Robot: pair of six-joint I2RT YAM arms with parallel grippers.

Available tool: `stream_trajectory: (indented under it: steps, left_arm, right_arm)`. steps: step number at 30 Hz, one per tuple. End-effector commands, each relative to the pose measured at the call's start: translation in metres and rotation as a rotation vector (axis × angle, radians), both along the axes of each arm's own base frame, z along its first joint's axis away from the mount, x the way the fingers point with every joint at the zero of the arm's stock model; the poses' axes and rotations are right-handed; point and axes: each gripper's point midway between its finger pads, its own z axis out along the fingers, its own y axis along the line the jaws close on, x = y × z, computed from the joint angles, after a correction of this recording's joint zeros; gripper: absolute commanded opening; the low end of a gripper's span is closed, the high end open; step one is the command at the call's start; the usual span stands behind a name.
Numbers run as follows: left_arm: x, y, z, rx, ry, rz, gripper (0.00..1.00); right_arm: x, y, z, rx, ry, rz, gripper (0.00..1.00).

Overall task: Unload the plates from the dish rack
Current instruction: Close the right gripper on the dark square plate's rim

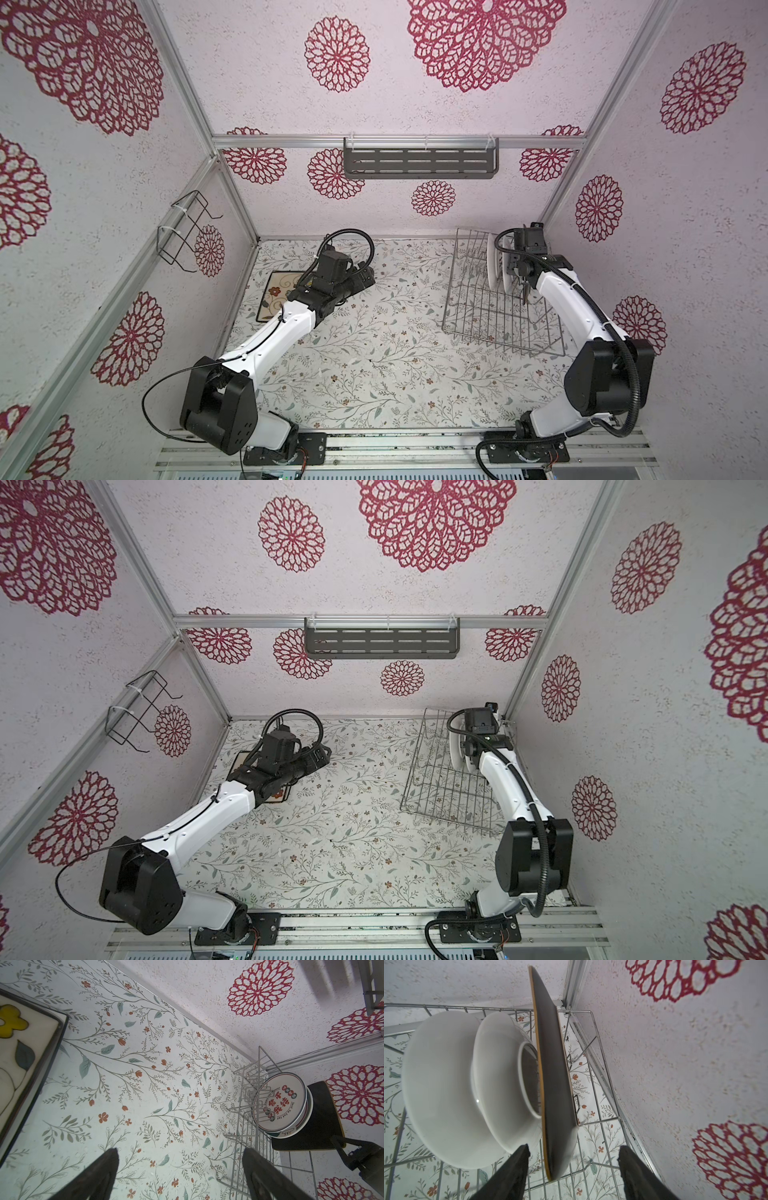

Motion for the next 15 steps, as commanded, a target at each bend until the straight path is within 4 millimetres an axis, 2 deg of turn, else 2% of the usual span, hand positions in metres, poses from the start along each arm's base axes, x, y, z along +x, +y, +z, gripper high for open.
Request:
stream_trajectory:
  steps: [1,15]
  left_arm:
    - [-0.001,-0.003,0.014,-0.017,-0.041,-0.016,0.97]
    - [-0.002,-0.002,0.016,-0.012,-0.049,-0.017,0.97]
  right_arm:
    - [0.011,-0.004,0.014,-0.015,-0.035,-0.001,0.68]
    - [0.023,-0.009,-0.004,-0.035,0.005,-0.003,0.53]
